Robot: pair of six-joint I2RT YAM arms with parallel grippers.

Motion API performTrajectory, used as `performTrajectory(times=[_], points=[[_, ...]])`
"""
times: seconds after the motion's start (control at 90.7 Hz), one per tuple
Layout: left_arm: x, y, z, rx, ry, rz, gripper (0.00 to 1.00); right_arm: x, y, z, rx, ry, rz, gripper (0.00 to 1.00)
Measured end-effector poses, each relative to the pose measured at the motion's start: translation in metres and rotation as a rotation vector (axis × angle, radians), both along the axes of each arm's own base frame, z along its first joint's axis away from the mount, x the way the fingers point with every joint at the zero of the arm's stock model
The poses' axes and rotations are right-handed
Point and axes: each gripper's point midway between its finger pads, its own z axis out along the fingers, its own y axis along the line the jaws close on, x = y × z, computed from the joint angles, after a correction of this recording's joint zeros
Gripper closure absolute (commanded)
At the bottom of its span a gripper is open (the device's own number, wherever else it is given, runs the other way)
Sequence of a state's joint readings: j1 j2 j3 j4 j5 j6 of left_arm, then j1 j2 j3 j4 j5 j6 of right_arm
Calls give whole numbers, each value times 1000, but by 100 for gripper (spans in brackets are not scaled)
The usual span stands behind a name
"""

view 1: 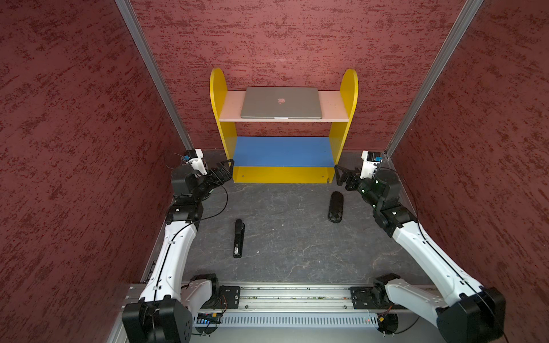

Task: Close the laptop lid and set it aside
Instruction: Reset both arms

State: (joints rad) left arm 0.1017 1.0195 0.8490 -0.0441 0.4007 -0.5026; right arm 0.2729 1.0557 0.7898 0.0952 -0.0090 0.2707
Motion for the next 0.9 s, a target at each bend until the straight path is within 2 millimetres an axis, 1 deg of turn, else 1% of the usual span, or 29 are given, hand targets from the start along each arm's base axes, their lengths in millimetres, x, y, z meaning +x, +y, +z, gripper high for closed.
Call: performTrajectory(times=[0.143,0.187,0.231,0.298,0.353,0.551,0.793,0.904], points=[[-4,22,-41,98,-16,126,0,-6,-32,-63,-74,15,-161,2],[-7,27,-55,138,-22,159,0,-7,-41,-76,-97,19,-208,2],[-9,31,-68,183,-32,183,0,-8,-50,-83,-117,12,-256,2],[-13,36,-89,260,-36,211,0,-9,-63,-87,-137,-15,-327,2],[-14,40,-100,315,-41,232,0,-11,-73,-87,-151,-43,-381,2],[-9,56,-125,460,-62,297,0,-9,-94,-95,-210,-77,-500,2],[1,67,-163,501,7,316,0,-17,-122,-122,-302,-29,-576,2],[4,68,-176,500,28,312,0,-15,-128,-133,-312,-2,-578,2]])
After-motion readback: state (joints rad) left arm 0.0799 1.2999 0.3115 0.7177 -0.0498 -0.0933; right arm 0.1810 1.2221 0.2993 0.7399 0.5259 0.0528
